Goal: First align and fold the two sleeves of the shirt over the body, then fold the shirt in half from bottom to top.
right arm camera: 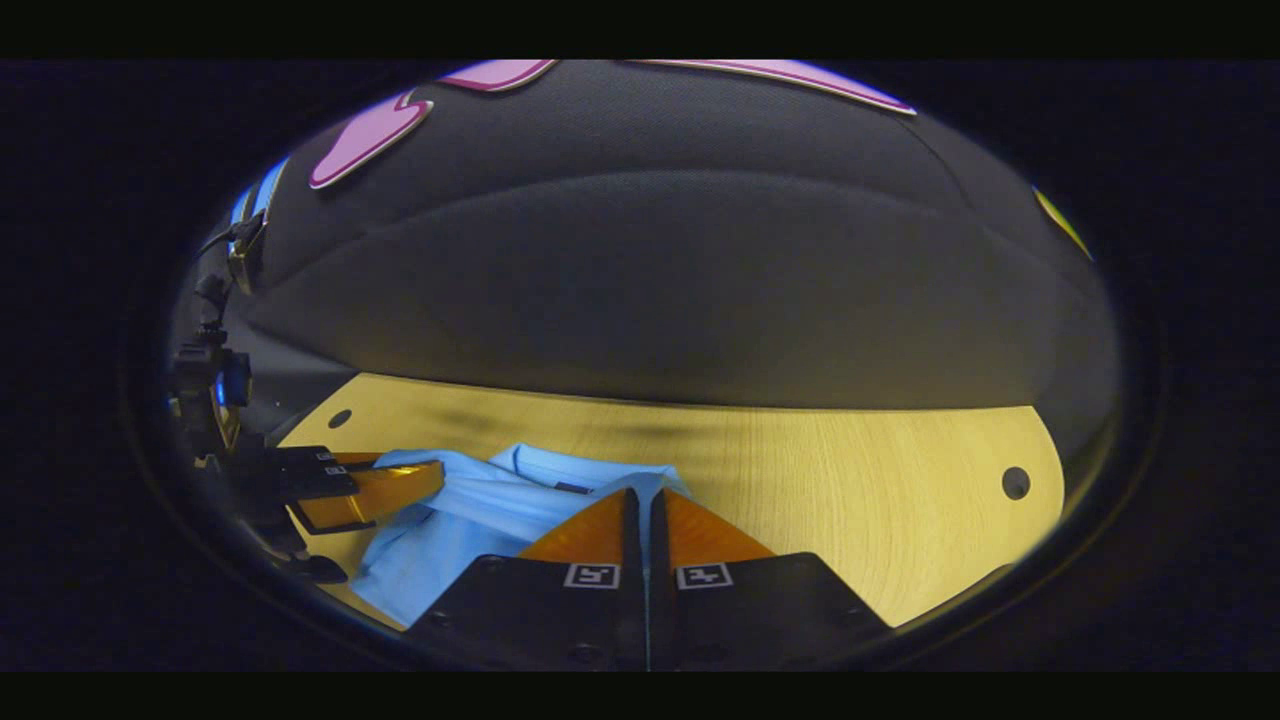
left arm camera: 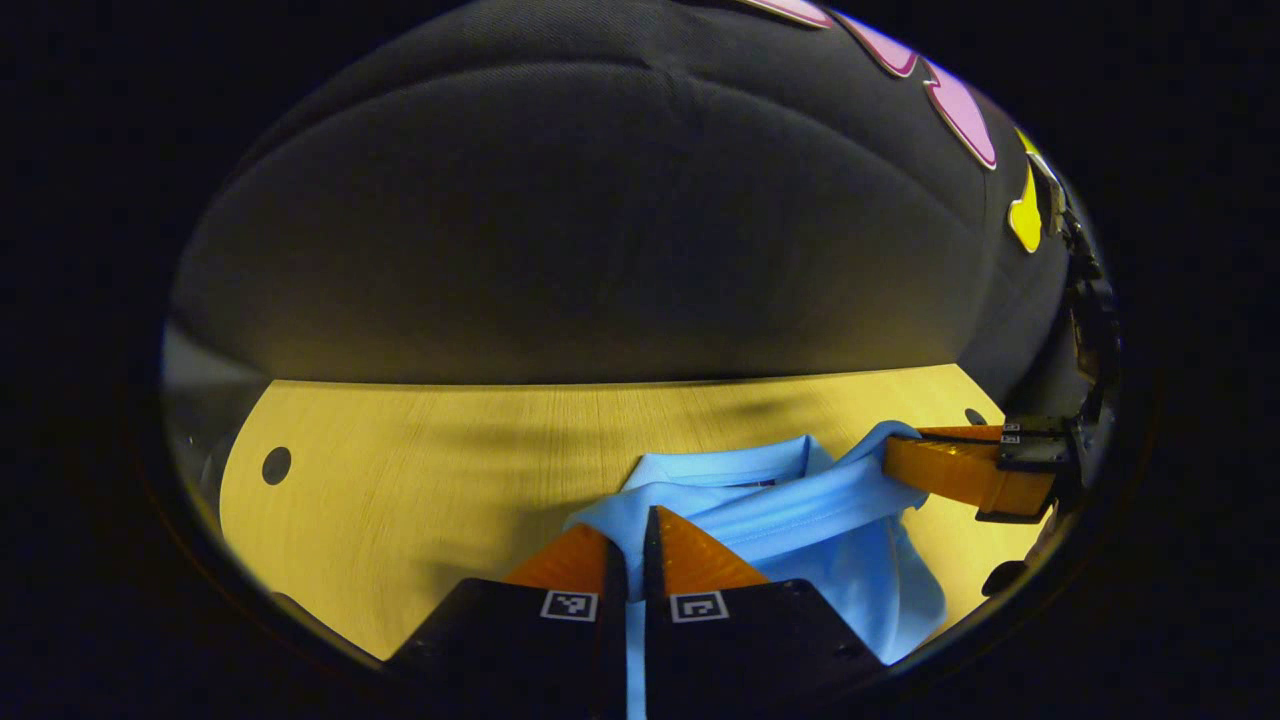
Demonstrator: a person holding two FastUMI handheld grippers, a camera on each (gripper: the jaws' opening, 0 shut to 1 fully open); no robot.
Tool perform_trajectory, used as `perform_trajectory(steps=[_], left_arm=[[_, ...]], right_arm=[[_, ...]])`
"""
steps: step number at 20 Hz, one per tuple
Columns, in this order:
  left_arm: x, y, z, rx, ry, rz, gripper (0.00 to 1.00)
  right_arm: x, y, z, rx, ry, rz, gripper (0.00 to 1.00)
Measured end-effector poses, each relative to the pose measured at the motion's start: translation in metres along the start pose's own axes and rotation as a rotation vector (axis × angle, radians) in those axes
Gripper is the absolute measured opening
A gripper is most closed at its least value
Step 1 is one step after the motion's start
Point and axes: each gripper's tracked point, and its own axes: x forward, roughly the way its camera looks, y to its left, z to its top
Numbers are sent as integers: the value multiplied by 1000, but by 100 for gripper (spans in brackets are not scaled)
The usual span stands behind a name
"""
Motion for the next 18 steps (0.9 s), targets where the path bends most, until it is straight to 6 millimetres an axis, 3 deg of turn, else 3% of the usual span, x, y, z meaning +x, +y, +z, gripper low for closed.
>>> perform_trajectory(steps=[1,2,3,4,5,8,9,11,13,14,18], left_arm=[[4,1,0,2,-5,12,15],[4,1,0,5,-9,17,22],[2,5,3,21,-19,42,17],[-4,8,8,36,-44,53,41],[-11,7,15,37,-74,46,35],[-50,4,39,9,-160,55,89],[-67,11,44,12,-197,100,99],[-102,22,56,16,-265,174,100],[-139,17,68,5,-332,178,100],[-156,14,74,5,-358,170,100],[-226,6,86,127,-441,160,99]], right_arm=[[1,-3,0,-1,-4,-12,2],[-1,-4,1,4,-3,-10,19],[-4,-3,2,14,1,2,14],[-7,-3,0,26,0,4,16],[-12,-6,2,37,-9,0,18],[-38,-14,9,39,-42,-29,86],[-47,-15,9,35,-44,-41,88],[-67,-12,11,17,-44,-56,94],[-95,-12,15,-13,-64,-83,95],[-111,-12,19,-24,-77,-99,99],[-186,0,35,-49,-127,-132,99]])
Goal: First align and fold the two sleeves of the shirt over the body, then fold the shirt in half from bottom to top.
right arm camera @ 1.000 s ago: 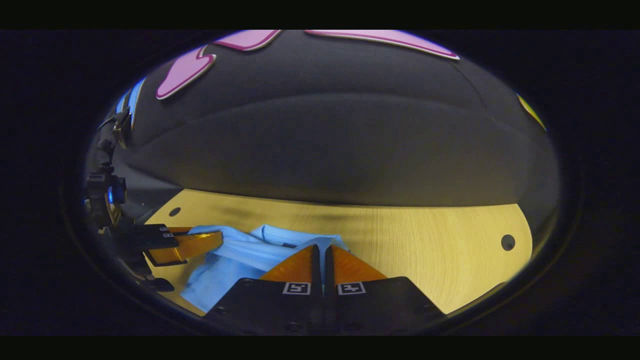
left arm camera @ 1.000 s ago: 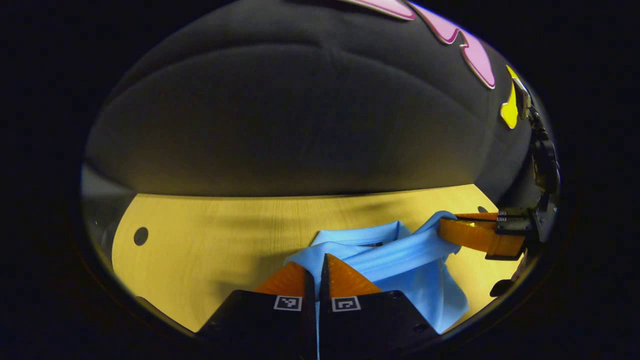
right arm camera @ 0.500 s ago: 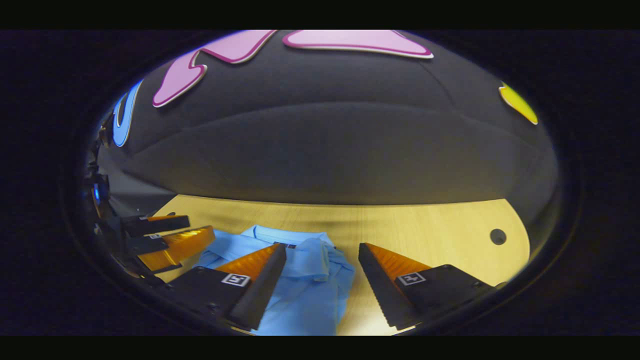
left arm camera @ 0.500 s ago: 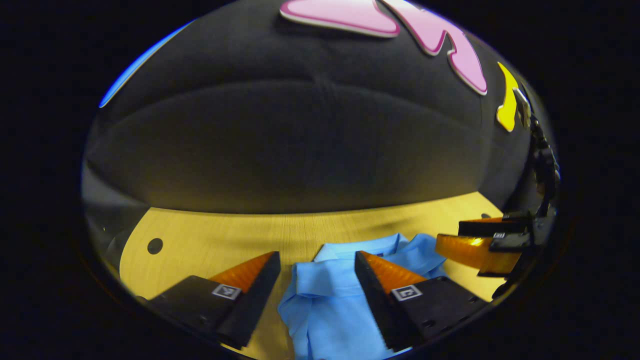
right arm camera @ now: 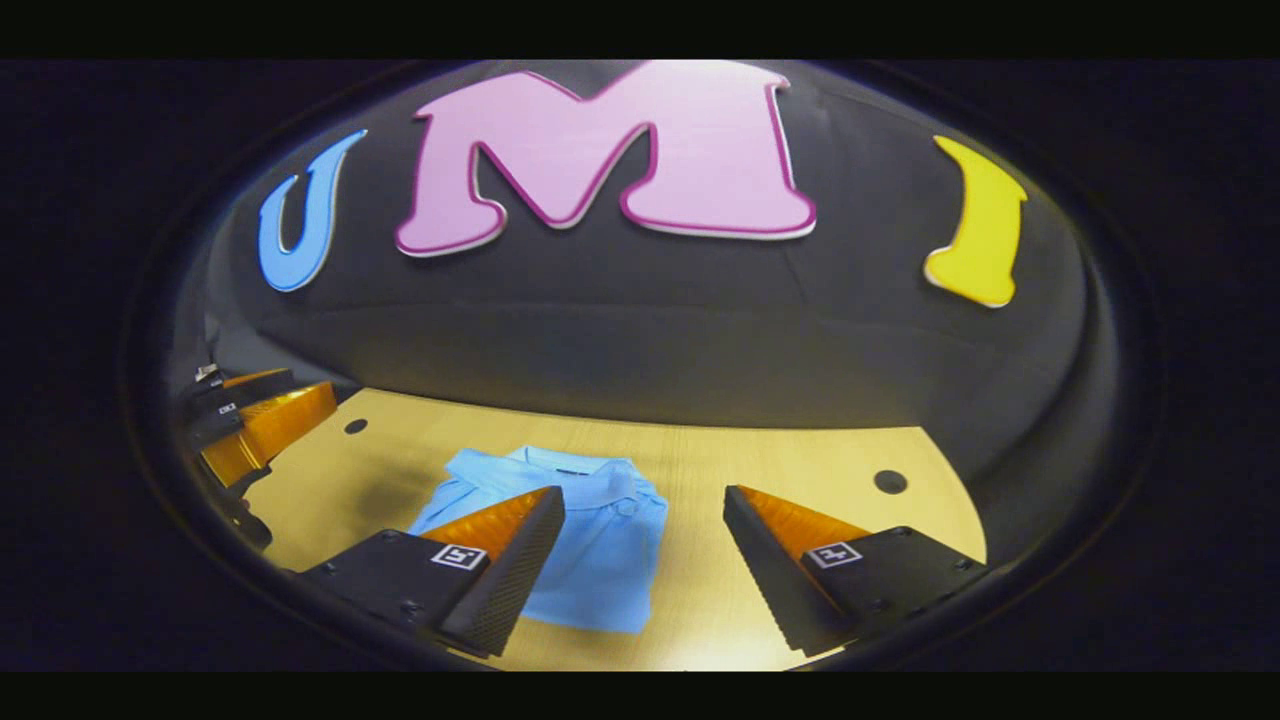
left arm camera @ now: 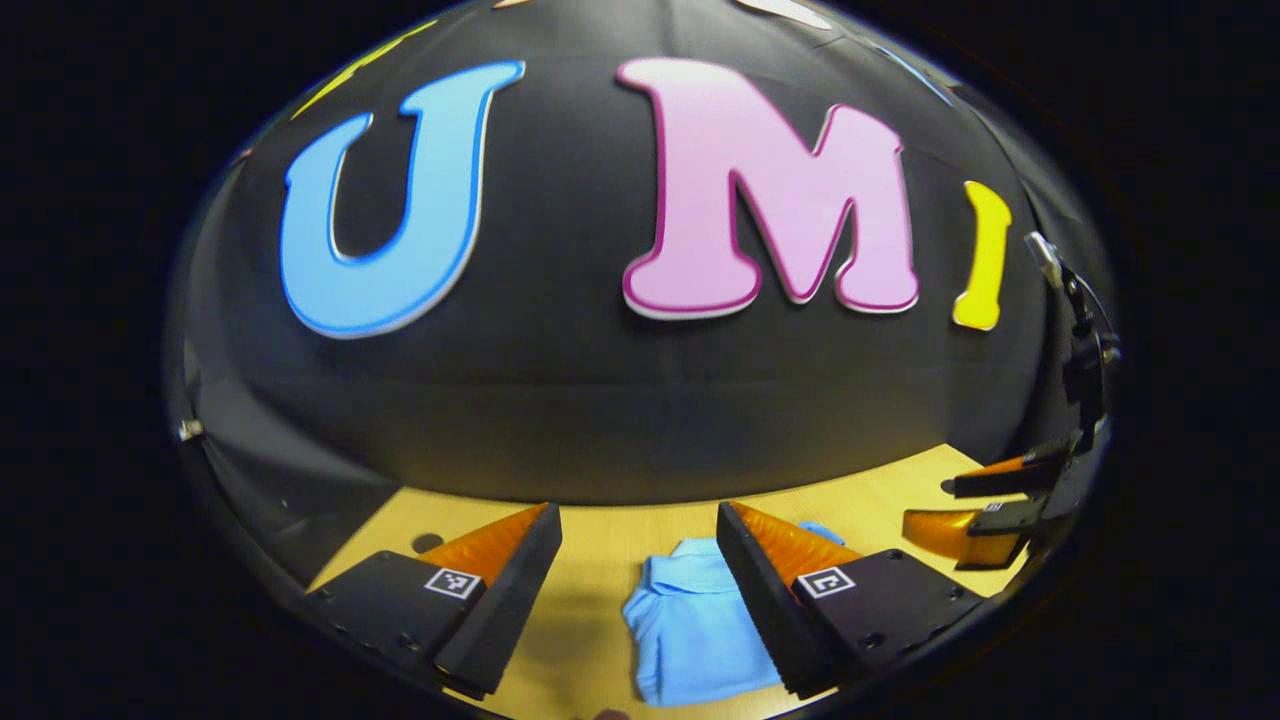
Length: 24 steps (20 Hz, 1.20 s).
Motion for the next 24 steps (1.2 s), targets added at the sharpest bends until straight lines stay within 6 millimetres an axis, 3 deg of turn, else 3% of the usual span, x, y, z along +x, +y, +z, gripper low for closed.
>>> perform_trajectory(steps=[4,8,12,18,21,24], left_arm=[[-86,-4,34,3,-65,-64,99],[-186,-8,56,-52,-107,-123,99],[-287,-2,56,-38,-131,-158,99],[-377,-3,40,-112,-121,-192,99],[-404,9,38,-102,-125,-208,99],[-422,14,45,-103,-139,-212,99]], right_arm=[[-94,1,18,21,-76,-36,99],[-187,12,9,87,-86,-35,99],[-270,17,-14,115,-93,-43,99],[-366,26,-16,125,-188,-79,98],[-399,30,-18,140,-224,-87,98],[-417,35,-30,139,-219,-95,98]])
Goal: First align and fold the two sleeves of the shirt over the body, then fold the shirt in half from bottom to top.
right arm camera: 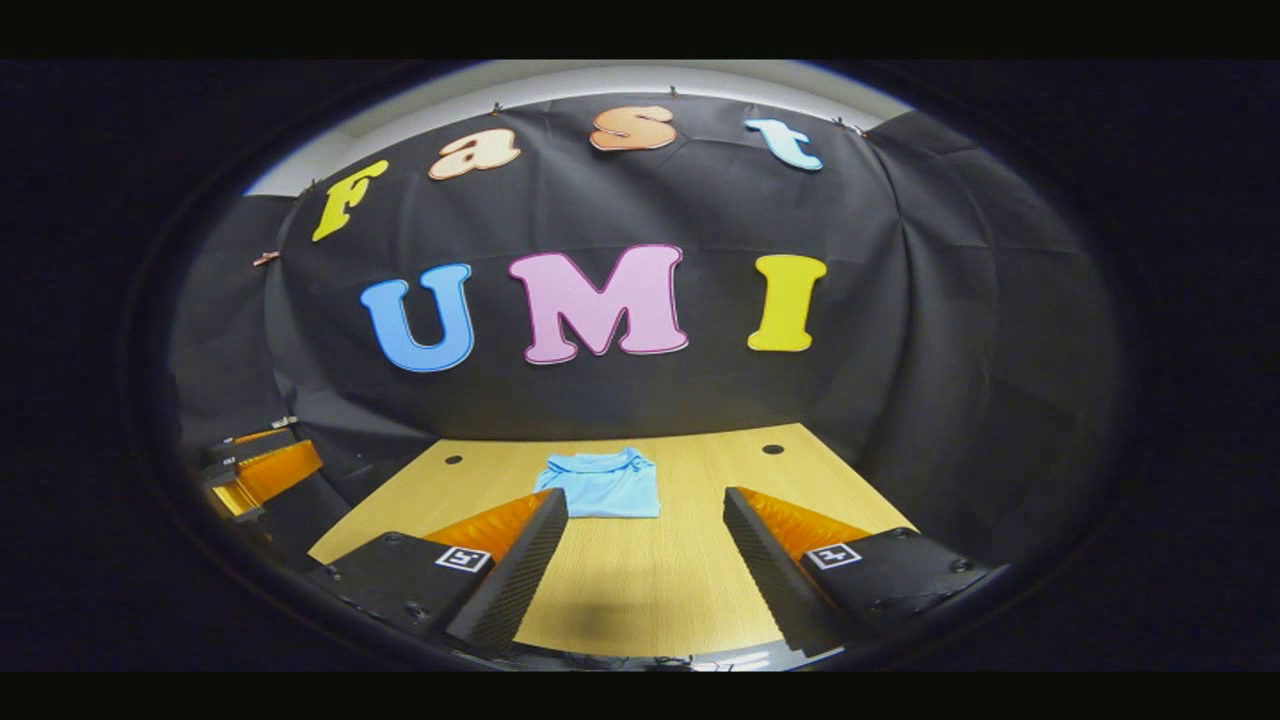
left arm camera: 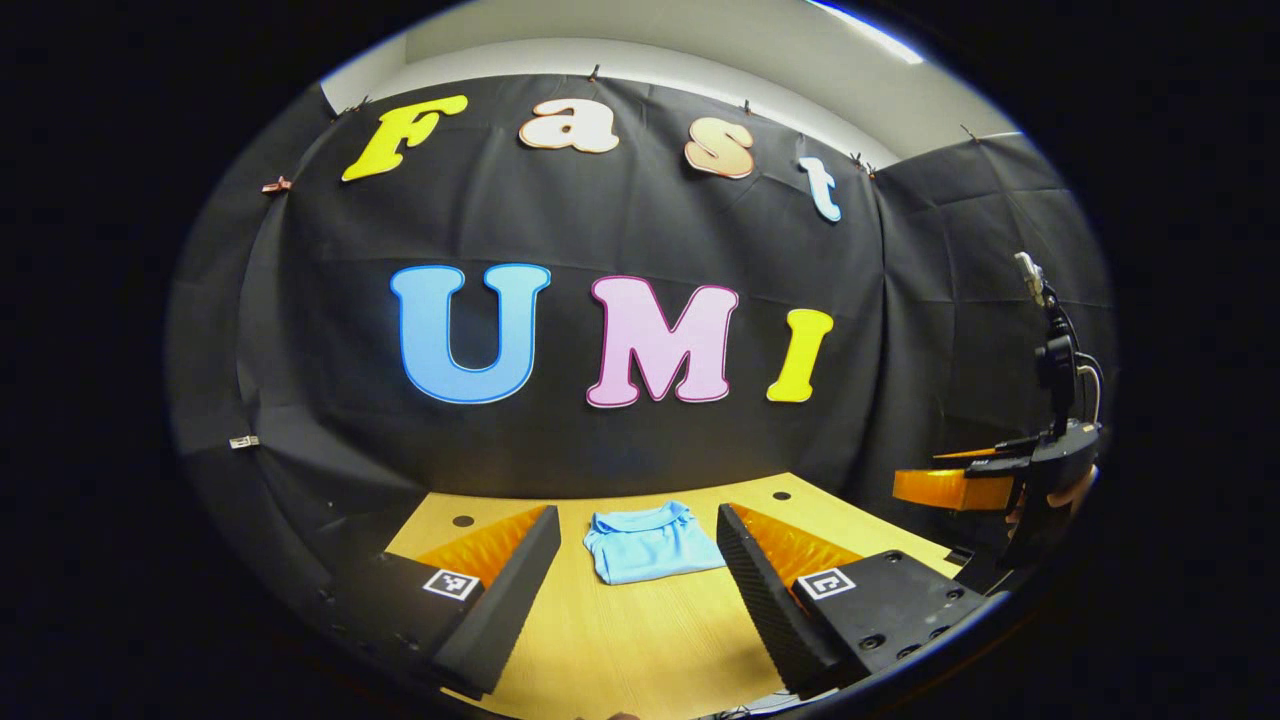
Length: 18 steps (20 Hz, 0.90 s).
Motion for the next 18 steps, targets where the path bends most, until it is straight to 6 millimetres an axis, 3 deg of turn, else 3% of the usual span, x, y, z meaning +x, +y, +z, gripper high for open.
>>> perform_trajectory(steps=[3,7,11,18], left_arm=[[-9,-3,6,4,-15,7,100],[-1,-15,1,-3,-14,12,100],[16,-24,-7,-38,-2,37,100],[39,-41,-2,-45,-4,66,100]], right_arm=[[-6,-2,2,14,-6,-1,98],[-8,-8,8,26,-8,8,98],[6,-17,19,23,3,67,98],[25,-28,32,13,-11,110,98]])
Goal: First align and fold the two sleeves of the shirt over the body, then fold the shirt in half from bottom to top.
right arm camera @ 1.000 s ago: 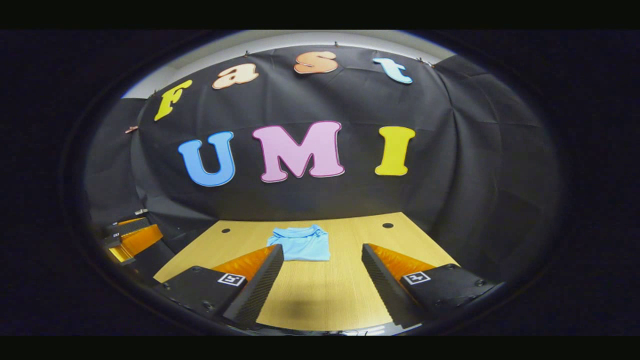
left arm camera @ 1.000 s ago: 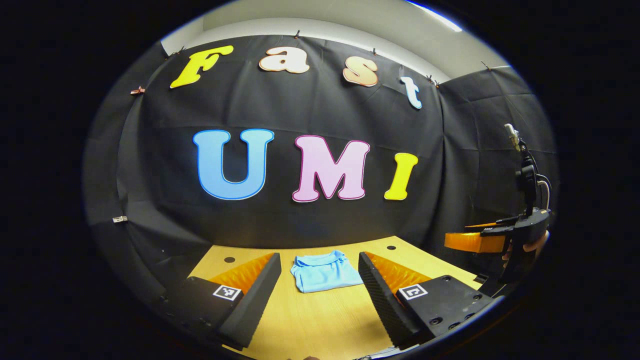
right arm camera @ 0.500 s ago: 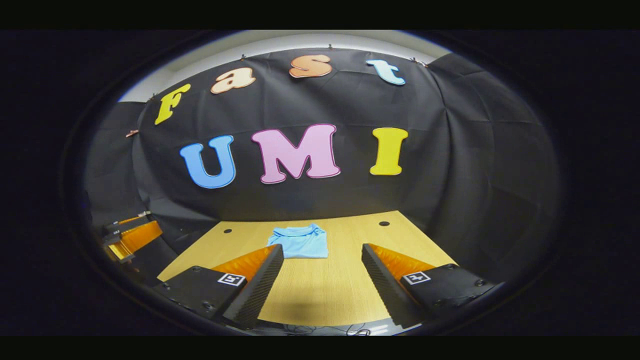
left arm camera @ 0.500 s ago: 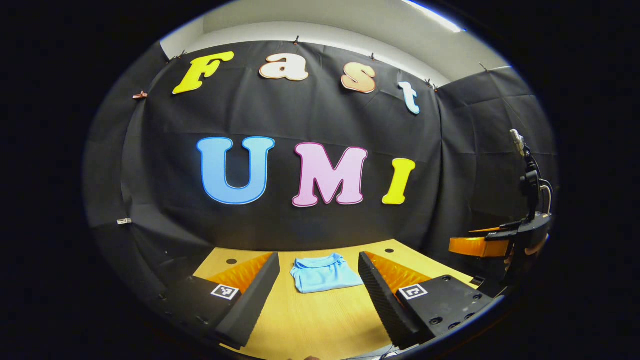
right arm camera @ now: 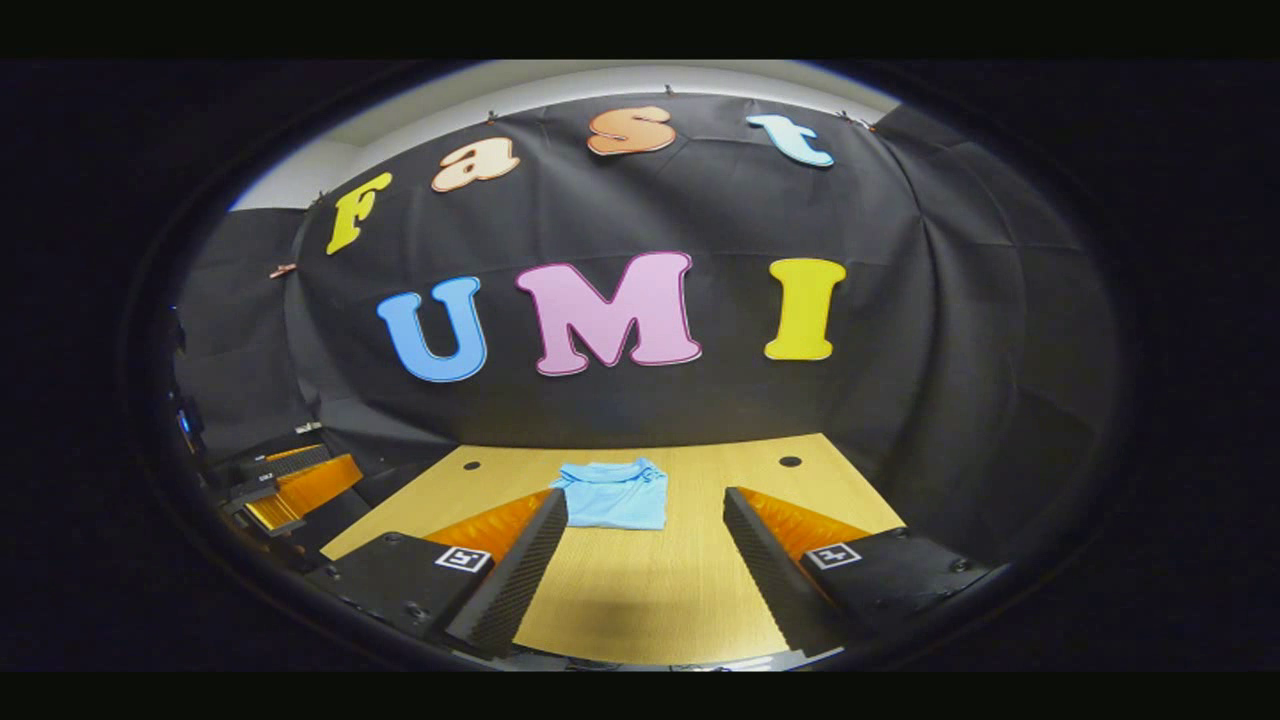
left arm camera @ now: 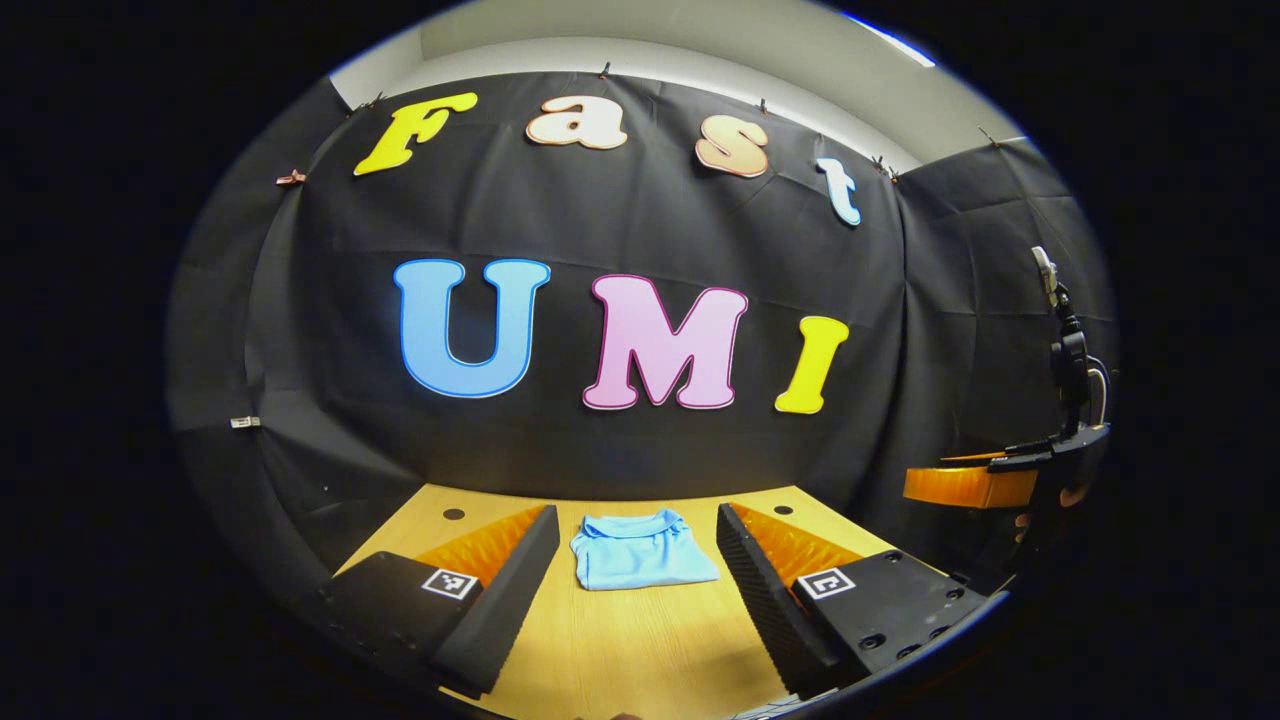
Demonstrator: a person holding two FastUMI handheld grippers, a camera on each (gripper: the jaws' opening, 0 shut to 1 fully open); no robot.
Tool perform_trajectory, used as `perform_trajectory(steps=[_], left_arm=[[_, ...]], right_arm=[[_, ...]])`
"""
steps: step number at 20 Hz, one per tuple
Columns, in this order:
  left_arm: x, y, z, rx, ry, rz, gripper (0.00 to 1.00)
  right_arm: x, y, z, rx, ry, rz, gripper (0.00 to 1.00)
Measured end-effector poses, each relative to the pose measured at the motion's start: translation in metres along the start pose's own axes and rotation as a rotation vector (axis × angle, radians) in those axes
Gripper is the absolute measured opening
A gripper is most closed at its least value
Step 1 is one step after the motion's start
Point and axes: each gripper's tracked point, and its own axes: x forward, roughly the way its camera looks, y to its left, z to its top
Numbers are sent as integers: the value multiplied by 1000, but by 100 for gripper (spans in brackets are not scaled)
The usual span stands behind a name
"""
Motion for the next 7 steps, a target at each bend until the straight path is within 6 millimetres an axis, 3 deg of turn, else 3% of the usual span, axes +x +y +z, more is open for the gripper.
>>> perform_trajectory(steps=[7], left_arm=[[10,-2,-2,7,9,12,100]], right_arm=[[10,-7,3,2,5,14,98]])
